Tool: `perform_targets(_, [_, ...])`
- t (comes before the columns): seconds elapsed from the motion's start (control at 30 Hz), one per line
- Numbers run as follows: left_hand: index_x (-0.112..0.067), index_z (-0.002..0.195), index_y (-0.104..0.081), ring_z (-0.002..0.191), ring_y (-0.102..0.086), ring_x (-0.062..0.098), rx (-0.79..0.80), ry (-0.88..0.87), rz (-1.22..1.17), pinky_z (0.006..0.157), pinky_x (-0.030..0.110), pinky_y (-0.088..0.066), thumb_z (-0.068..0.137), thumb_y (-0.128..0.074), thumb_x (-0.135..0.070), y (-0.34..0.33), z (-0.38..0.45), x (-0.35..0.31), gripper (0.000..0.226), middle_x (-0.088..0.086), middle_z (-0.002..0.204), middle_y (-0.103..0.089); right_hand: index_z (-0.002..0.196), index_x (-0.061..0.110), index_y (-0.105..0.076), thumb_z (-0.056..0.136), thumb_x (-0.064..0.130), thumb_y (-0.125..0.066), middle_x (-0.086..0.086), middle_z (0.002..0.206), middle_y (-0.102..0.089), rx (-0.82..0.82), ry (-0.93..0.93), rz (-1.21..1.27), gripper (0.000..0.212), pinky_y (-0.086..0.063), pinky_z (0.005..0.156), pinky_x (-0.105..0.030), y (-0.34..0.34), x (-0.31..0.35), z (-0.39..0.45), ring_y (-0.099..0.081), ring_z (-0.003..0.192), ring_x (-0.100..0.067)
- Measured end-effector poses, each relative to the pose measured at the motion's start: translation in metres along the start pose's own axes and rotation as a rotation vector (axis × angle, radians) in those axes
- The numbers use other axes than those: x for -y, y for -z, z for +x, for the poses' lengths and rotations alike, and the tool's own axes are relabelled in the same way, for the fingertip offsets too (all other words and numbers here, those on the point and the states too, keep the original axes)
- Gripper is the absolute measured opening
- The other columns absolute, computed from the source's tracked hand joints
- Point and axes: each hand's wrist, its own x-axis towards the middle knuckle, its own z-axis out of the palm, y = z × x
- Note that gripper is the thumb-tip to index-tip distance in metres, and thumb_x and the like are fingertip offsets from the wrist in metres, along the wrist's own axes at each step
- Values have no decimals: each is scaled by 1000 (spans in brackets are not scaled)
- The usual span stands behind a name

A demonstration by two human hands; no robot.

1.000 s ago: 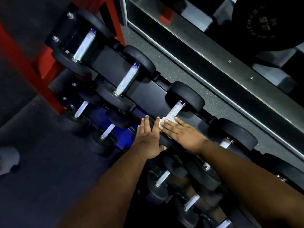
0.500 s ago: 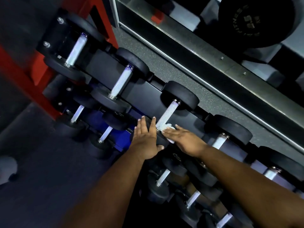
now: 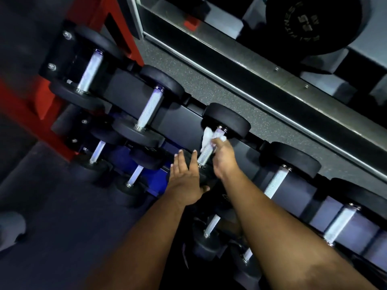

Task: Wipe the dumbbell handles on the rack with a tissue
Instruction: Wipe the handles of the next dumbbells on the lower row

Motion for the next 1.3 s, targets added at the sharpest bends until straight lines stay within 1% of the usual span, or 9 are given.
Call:
perform_targets(0.1, [-22,157,23,151,25,36,1,-2,-10,125,47,5,86,-68,-58,-1,0,0,121,20,160,32,93,11,-64,90,4,-62,0,68,-66,178,-96,-241,8,-50,61,-25,9,-12,-11,-62,65,-16])
perform_targets(0.27, [-22,157,23,151,25,37,-1,-5,-10,124,48,5,87,-69,-56,-1,2,1,121,21,160,33,83,5,-63,97,5,-56,-1,58,-66,-40,-31,42,16,-53,56,-23,-7,20,18,-63,48,-12])
perform_targets(0.5, [-20,158,19,151,22,39,-15,-19,-22,123,49,5,86,-70,-56,-1,1,3,120,24,160,30,122,14,-69,95,14,-51,1,112,-73,-4,333,-657,32,-53,88,-32,40,-34,-28,-66,96,-8])
perform_targets(0.63, [-20,158,19,151,23,39,5,-28,-19,123,50,5,87,-69,-55,-1,3,1,118,24,160,30,155,10,-33,92,-4,-44,-3,157,-35,115,780,-1308,65,-23,120,-24,45,-11,-16,-30,146,-13])
perform_targets(0.8, [-21,158,20,151,25,38,16,-28,-19,123,50,5,88,-69,-54,1,3,2,118,23,160,32,152,6,-35,92,14,-22,-16,159,-33,339,903,-1889,62,-18,122,-46,51,-13,-6,-24,150,-31])
perform_targets(0.93, [-19,159,16,151,22,39,25,-31,-33,124,50,4,87,-71,-53,11,-6,-2,118,24,160,29,154,23,-37,101,17,-37,0,162,-29,639,712,-1827,53,-14,124,-37,58,-7,-35,-20,152,-16])
perform_targets(1.13, [-18,162,7,155,13,33,97,7,-122,124,51,0,90,-60,-65,51,-45,-12,108,19,166,16,129,21,-67,93,0,-50,5,129,-67,212,669,-969,45,-39,108,-20,62,22,-101,-58,124,-7])
perform_targets(1.23, [-16,160,-20,152,-24,26,23,-29,-455,123,42,-22,90,-60,-65,67,-84,-16,94,10,164,-24,113,22,-70,100,0,-49,15,109,-70,152,527,-492,33,-45,91,-19,48,40,-157,-62,100,11])
perform_targets(1.3, [-18,148,-43,134,-50,18,-5,-19,-675,114,36,-39,80,-60,-80,71,-107,-20,93,2,149,-51,105,22,-73,100,0,-46,5,105,-75,151,430,-246,35,-50,91,-29,40,45,-184,-67,98,-6])
